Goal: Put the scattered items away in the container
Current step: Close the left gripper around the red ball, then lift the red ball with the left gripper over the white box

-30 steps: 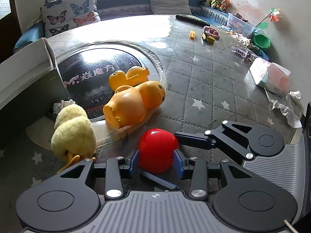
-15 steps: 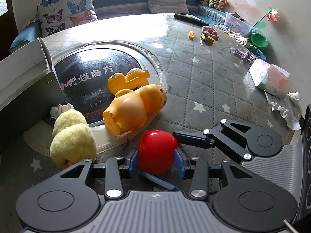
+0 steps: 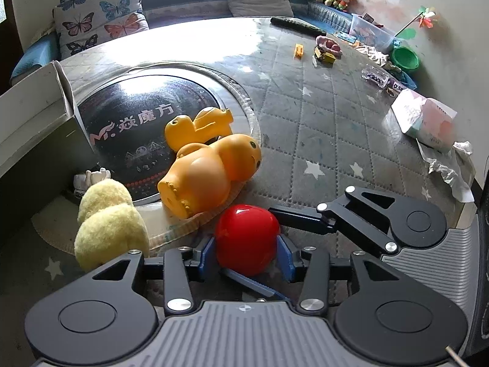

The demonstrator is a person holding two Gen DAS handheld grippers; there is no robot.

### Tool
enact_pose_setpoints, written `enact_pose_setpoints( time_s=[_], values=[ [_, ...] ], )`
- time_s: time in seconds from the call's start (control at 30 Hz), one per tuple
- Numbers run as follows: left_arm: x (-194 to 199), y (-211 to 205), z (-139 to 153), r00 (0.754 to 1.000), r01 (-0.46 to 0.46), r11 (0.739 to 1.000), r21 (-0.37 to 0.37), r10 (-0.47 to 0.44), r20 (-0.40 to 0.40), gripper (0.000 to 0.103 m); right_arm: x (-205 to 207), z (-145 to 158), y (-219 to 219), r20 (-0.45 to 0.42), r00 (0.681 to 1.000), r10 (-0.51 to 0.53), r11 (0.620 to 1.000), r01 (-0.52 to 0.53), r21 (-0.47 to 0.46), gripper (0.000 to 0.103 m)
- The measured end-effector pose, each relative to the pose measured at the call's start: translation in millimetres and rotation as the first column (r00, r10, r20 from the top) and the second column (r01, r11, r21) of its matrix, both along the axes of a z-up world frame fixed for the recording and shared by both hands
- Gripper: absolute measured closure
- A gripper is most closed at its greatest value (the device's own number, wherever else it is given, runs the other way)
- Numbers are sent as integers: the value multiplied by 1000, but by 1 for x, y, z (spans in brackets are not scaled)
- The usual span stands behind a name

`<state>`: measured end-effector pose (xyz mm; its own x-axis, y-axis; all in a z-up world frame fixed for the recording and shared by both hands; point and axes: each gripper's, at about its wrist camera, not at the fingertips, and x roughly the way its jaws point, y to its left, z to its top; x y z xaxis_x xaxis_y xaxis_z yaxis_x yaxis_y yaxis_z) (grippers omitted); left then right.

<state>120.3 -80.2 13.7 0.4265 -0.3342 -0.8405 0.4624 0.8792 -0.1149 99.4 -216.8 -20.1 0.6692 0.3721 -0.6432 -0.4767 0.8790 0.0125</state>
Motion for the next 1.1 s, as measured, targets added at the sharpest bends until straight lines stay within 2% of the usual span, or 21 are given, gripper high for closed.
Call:
enact_pose_setpoints(
  time_s=[0.27,0.47,0.8,1.1],
  values=[
    [2,0,-4,1000,4,1000,-4,-4,-9,51,-1,1,0,4,1000,2,1000,-2,0,44],
    [-6,5,5,1000,1,1000,-20,-1,11,51,-4,10,2,15,1000,13,1000,-13,3,44],
    [-9,34,43,991,-55,998,-39,60,120,52,-1,46,26,101,991,88,996,-86,-20,44],
    [27,85,78,969,-150,988,-40,154,194,52,42,76,72,181,965,188,982,-189,-12,44]
  ],
)
